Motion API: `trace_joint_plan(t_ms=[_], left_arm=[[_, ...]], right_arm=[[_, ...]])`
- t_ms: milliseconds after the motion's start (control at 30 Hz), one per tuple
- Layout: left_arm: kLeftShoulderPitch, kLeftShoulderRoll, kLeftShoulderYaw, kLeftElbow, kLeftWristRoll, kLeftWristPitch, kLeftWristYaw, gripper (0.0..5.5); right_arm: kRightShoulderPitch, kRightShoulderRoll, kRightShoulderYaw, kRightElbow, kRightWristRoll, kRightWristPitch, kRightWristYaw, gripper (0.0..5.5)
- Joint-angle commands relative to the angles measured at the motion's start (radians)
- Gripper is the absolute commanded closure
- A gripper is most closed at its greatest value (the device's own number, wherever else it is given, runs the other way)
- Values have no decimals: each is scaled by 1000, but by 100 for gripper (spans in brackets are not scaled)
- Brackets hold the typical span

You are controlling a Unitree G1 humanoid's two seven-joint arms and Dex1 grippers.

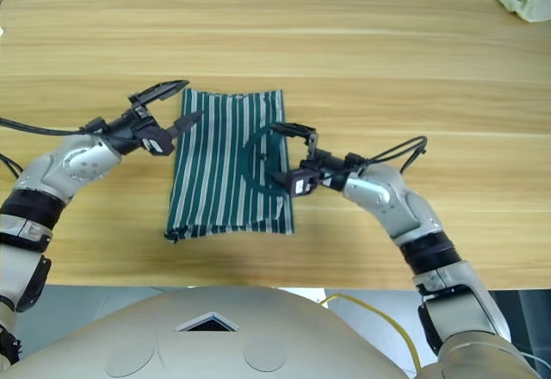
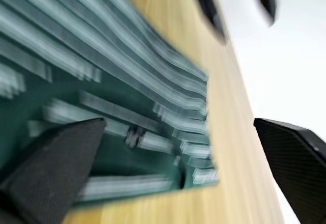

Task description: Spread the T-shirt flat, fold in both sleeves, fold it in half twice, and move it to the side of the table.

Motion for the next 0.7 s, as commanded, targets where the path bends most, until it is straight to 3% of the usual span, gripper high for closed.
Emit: trace_joint_plan(t_ms=[33,533,700], left_arm=[[14,-4,26,-13,-4,13,-35,242],[22,-21,58,1,19,13,-52,242],[60,-5,43,-32,-120,-14,-184,242]], right_arm=[[10,-44,25,62,-94,-5,-10,12],[135,-166,-79,-82,-37,-2,-35,12],[127,-141,-141,-168,80,-6,-43,12]])
